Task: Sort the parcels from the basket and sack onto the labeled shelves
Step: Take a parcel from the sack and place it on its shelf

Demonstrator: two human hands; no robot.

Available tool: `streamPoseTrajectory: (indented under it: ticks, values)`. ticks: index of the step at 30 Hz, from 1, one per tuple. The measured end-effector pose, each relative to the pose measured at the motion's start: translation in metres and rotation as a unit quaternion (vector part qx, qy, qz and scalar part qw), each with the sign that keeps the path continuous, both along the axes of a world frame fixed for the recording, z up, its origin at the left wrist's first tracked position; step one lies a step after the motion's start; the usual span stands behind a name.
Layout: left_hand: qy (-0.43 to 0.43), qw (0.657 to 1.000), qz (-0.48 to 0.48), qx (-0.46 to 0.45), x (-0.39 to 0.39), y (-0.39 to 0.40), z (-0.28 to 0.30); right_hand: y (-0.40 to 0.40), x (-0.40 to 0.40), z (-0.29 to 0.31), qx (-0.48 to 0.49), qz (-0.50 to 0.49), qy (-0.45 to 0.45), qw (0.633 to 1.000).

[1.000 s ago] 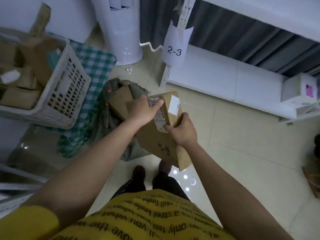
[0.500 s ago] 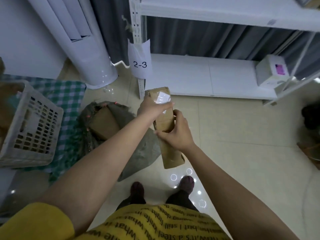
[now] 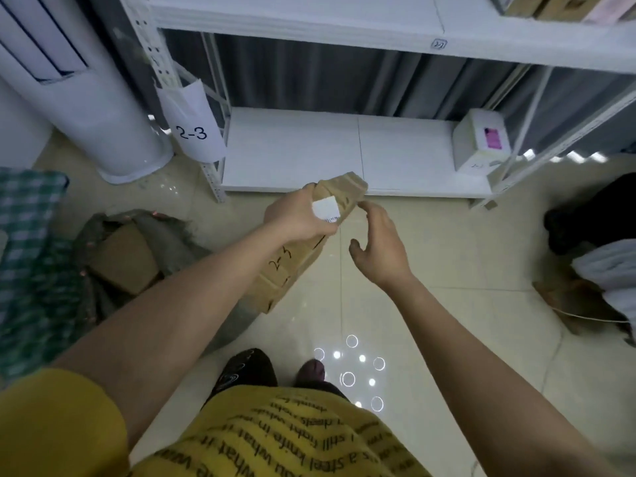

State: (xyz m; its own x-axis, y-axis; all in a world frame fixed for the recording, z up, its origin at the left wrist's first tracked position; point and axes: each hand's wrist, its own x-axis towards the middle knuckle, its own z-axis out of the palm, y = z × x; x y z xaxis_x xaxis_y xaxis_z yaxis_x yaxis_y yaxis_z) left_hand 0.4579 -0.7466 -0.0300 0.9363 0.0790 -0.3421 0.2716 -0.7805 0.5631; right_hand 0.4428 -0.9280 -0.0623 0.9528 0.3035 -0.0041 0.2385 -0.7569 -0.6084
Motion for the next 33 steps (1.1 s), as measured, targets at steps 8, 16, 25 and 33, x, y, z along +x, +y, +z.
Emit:
streamPoseTrajectory:
  ticks: [8,16,25,33]
  values:
    - [-0.03,0.971,-0.189,0.143,0.04,-0.063,-0.003,-0.046,0.079,-0.004,-0.062,0.133,0.025,0.989]
    - [0.031,0.972,-0.193,0.132,0.073,-0.023,-0.04,-0.082,0.117,-0.013,0.085,0.012,0.123,0.989]
    - [-0.04,0.933,-0.256,0.25,0.165,-0.012,-0.053,-0.121,0.175,-0.021,0.193,-0.085,0.261,0.942]
    - [-0.067,0.831,-0.37,0.411,0.223,-0.11,-0.052,-0.151,0.207,-0.027,-0.147,0.015,0.145,0.978]
